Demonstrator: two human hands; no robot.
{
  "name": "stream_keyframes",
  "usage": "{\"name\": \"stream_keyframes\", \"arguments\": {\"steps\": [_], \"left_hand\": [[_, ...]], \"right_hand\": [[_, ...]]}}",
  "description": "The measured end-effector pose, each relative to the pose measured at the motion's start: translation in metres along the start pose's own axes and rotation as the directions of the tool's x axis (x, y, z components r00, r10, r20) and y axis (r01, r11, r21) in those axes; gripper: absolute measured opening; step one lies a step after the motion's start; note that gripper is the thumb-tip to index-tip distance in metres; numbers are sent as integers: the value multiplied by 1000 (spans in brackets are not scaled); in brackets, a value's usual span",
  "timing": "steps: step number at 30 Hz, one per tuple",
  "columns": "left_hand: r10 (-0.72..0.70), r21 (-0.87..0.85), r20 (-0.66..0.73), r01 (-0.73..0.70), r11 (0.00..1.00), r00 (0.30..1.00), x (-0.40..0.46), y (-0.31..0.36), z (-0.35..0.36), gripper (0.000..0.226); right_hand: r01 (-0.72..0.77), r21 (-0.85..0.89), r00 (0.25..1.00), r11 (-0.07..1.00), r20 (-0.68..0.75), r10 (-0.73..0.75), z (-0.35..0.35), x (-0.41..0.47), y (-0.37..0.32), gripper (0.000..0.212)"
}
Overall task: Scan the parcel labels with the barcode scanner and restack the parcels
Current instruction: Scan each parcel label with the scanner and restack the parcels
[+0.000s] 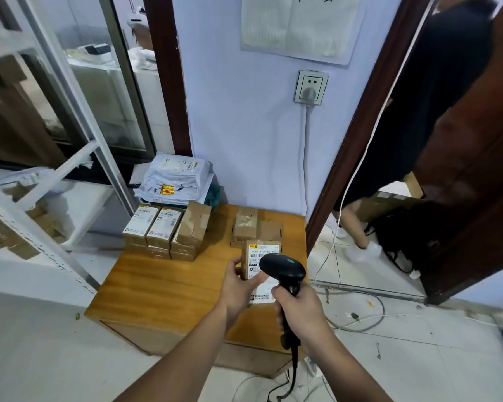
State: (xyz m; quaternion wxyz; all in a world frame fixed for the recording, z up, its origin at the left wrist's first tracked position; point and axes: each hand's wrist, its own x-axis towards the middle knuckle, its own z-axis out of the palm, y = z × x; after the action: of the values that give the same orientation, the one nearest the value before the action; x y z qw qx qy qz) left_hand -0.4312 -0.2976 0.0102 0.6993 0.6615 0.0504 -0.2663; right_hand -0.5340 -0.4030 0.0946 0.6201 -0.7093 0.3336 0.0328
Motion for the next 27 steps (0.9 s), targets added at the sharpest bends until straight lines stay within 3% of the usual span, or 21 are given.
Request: {"name": "stream_keyframes", "arguments": {"steps": [18, 27], "left_hand": [[22, -30, -47, -24, 999, 999, -16, -5, 16, 64], [-15, -14, -96, 14, 1000, 995, -12, -9, 28, 64]], "right_hand": [[-2, 88, 999, 996, 34, -1, -24, -10, 3, 6], [12, 78, 1000, 997, 27, -14, -49, -5, 10, 14]]}}
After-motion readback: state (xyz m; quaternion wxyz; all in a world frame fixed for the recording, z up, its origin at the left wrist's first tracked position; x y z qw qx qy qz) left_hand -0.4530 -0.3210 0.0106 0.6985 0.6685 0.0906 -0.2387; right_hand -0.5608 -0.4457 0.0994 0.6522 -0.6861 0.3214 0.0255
